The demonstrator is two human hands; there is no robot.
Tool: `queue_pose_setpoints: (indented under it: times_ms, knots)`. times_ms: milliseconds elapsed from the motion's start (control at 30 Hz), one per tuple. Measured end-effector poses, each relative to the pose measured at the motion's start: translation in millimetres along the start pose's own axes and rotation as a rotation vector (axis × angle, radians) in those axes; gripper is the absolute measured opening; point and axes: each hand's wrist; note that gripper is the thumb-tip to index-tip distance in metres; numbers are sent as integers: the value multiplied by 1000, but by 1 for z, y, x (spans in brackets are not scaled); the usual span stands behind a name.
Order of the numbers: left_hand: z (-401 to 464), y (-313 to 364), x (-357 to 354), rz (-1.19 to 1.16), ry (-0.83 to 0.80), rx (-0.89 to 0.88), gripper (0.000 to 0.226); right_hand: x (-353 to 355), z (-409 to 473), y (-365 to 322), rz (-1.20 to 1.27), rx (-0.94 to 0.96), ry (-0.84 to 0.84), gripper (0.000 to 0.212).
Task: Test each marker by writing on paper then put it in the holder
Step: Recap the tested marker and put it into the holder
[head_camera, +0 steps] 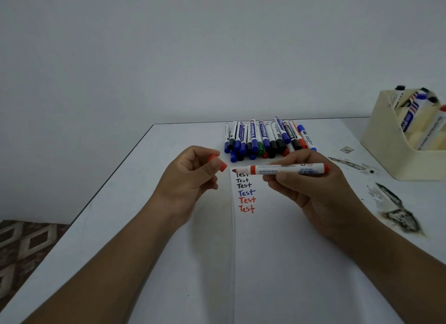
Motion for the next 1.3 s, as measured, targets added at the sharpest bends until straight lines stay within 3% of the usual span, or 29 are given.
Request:
queue_pose_setpoints:
  times_ms: [267,433,567,933,1067,1167,1300]
  knots:
    - [-3,-2,-6,-69,-61,66,30,1,-1,-1,22,-3,-35,24]
    - [-6,-4,-9,-12,-104,97,32,1,-1,1,-73,-14,-28,47]
    - [-7,-6,-7,68,-121,87,33,-1,-2,1,-83,-43,10,52]
    - [-8,-7,-11,77,-83,28,31,-5,0,2,-128,-48,27,35]
    - [-3,-9,-6,326,-66,-52,19,-7,3,6,-103,-69,62,34]
    - [5,-15,1,734,-176,-47,51,-3,5,7,-169,-27,91,35]
    - [11,-24,1,991,-277,-23,98,8,10,7,-215,15,209,19]
Point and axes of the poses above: each hand's wrist, its own z-axis towards the middle knuckle, its own x-axis out of the back of the hand, y = z × x, and after that the axes turned 15 degrees about -z, right-handed
